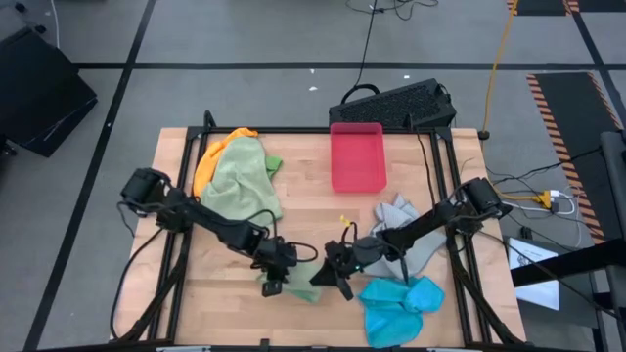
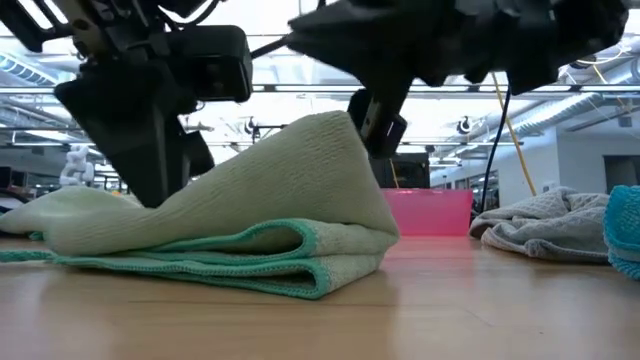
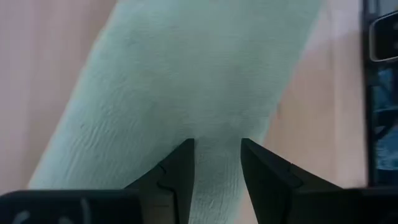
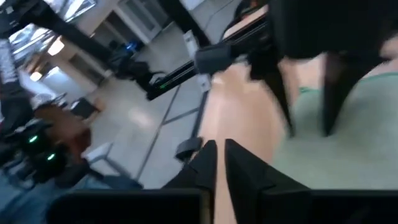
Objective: Fold microfiber towels
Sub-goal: Fold the right light green microfiber cloth
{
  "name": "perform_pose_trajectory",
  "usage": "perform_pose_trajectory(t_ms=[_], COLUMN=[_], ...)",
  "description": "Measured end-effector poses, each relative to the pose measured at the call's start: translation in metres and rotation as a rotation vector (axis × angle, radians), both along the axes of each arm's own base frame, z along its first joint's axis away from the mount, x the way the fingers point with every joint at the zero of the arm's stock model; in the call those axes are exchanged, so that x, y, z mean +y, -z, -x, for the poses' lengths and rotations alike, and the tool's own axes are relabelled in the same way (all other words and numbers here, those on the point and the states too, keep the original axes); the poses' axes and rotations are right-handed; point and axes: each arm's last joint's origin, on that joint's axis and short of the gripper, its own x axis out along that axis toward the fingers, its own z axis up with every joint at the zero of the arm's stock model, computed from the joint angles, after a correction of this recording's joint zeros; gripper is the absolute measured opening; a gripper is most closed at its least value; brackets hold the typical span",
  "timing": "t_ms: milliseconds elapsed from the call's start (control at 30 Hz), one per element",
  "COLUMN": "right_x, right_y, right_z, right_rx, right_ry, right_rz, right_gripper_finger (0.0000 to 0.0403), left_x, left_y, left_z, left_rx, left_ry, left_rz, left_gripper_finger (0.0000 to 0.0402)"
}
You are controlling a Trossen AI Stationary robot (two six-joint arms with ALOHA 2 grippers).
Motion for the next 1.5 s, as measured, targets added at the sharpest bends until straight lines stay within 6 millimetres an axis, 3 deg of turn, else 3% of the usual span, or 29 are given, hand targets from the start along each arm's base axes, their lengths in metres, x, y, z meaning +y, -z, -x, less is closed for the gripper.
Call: perform_pose_trajectory(t_ms=[100, 433, 633, 867, 1133, 1267, 1333, 1500], right_x=[0.001, 0.021, 0.030, 0.028, 0.023, 0.018, 0.016, 0.018], right_y=[0.008, 0.059, 0.074, 0.059, 0.006, -0.011, -0.009, 0.017], right_z=[-0.003, -0.028, -0.031, -0.028, -0.016, -0.012, -0.013, -0.021], right_rx=[0.002, 0.090, 0.097, 0.077, 0.105, 0.069, 0.062, 0.055], right_ry=[0.029, -0.007, -0.060, -0.092, -0.128, -0.041, -0.006, 0.016], right_rz=[0.009, -0.007, -0.006, 0.039, 0.231, 0.357, 0.395, 0.403], right_gripper_finger=[0.0004, 0.0001, 0.0001, 0.0000, 0.0000, 0.0000, 0.0000, 0.0000], left_x=[0.001, 0.015, 0.025, 0.043, 0.071, 0.077, 0.079, 0.081], left_y=[-0.004, -0.061, -0.060, -0.052, -0.058, -0.058, -0.058, -0.059], left_z=[0.000, 0.015, 0.021, 0.018, 0.016, 0.015, 0.014, 0.014], left_rx=[0.011, -0.138, -0.089, 0.001, 0.021, 0.008, -0.001, -0.004], left_ry=[0.017, -0.091, -0.142, -0.260, -0.341, -0.333, -0.332, -0.338], left_rz=[0.055, 0.064, -0.013, 0.000, 0.068, 0.064, 0.060, 0.061], left_gripper_finger=[0.0131, 0.0131, 0.0131, 0.0132, 0.0162, 0.0187, 0.0196, 0.0204])
